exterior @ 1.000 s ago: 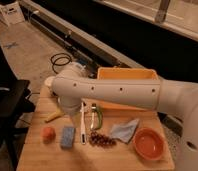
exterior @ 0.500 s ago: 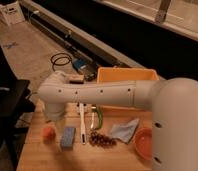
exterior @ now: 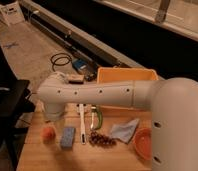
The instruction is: Place apple in red bowl
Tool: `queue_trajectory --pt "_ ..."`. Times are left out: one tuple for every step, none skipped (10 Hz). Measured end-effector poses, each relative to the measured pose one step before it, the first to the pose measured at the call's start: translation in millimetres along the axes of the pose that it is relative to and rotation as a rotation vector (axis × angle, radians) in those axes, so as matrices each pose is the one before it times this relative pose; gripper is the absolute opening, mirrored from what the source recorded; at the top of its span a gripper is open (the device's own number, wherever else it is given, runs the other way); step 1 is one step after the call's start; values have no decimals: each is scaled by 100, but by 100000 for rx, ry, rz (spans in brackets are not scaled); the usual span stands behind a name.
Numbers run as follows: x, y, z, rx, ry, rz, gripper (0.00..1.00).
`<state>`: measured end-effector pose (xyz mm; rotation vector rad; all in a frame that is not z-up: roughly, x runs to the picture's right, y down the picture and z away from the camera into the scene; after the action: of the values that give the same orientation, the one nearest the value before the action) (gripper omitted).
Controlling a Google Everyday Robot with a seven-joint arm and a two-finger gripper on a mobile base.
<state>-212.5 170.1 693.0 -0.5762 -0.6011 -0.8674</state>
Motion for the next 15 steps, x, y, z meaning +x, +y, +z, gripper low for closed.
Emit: queue_trajectory --pt "-85 -335 649 237 -483 -169 65" --pt "-28 -214 664 392 -1181 90 65" --pt "53 -130 506 301 -1237 100 65" --pt "-87 -298 864 307 -2101 -206 65" --pt "-83 -206 534 180 -1419 -94 65" --pt "30 -320 680 379 -1974 97 65" --pt "-1 -453 745 130 -2040 -362 65" --pt "-90 -771 1071 -215 -2349 -931 65" --pt "-139 -537 672 -401 -1434 -736 65" --pt "49 -400 1073 -1228 -2044 -719 65" --pt "363 4 789 -1374 -1506 153 65" --pt "484 81 748 -1490 -1262 476 65" --pt "461 122 646 -1284 -1179 787 65" --pt "471 226 614 -1162 -1393 791 65" --pt "522 321 430 -851 -1184 1072 65"
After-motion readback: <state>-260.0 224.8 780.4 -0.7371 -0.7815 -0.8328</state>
